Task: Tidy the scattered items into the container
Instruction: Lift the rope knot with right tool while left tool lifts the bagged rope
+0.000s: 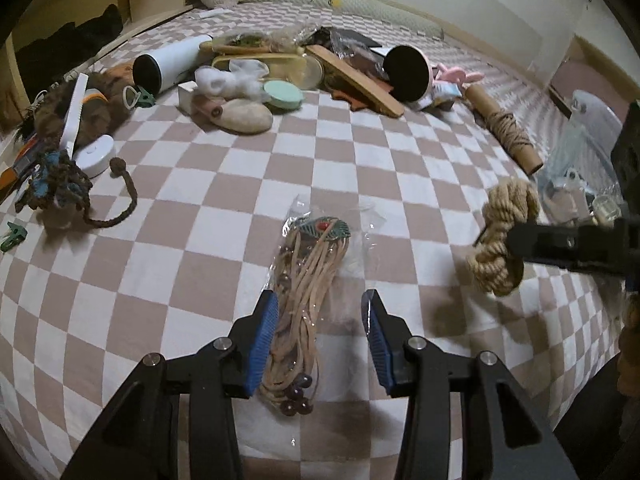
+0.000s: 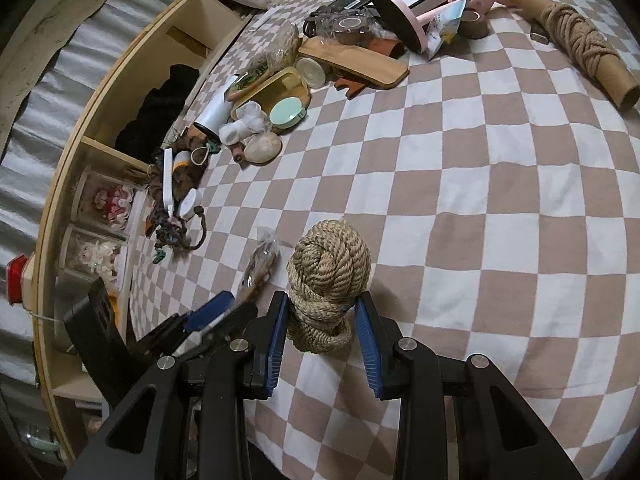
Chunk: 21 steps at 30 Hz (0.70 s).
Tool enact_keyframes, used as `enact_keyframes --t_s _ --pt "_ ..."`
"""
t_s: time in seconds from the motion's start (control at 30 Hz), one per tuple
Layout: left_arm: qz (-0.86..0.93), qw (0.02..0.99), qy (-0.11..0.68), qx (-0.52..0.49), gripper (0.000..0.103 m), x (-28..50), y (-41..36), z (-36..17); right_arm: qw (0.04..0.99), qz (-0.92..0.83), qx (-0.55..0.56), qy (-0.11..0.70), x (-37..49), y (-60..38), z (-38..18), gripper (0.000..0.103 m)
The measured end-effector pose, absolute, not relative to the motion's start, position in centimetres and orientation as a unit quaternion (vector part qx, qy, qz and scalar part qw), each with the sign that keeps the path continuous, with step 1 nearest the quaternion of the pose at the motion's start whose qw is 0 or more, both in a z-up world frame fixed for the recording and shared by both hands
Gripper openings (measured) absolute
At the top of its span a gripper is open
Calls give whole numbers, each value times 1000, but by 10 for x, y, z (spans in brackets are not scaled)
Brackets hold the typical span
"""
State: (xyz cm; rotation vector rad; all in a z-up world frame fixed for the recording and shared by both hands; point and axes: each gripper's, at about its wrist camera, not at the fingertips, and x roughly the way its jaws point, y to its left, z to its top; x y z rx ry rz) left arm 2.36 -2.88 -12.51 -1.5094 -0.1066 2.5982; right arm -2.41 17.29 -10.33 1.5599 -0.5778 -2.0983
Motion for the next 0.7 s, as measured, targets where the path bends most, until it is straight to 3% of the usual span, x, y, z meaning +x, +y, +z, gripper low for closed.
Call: enact_keyframes --t_s 0.1,0.4,0.7 --pt "860 63 -21 -506 50 24 -25 -128 225 -765 570 -198 -32 163 -105 35" --pt "857 75 -42 -508 51 25 -30 -129 224 -746 607 -157 -50 114 -131 34" --pt "857 85 -50 -506 51 24 -31 -127 263 -743 592 -168 -53 92 -109 34"
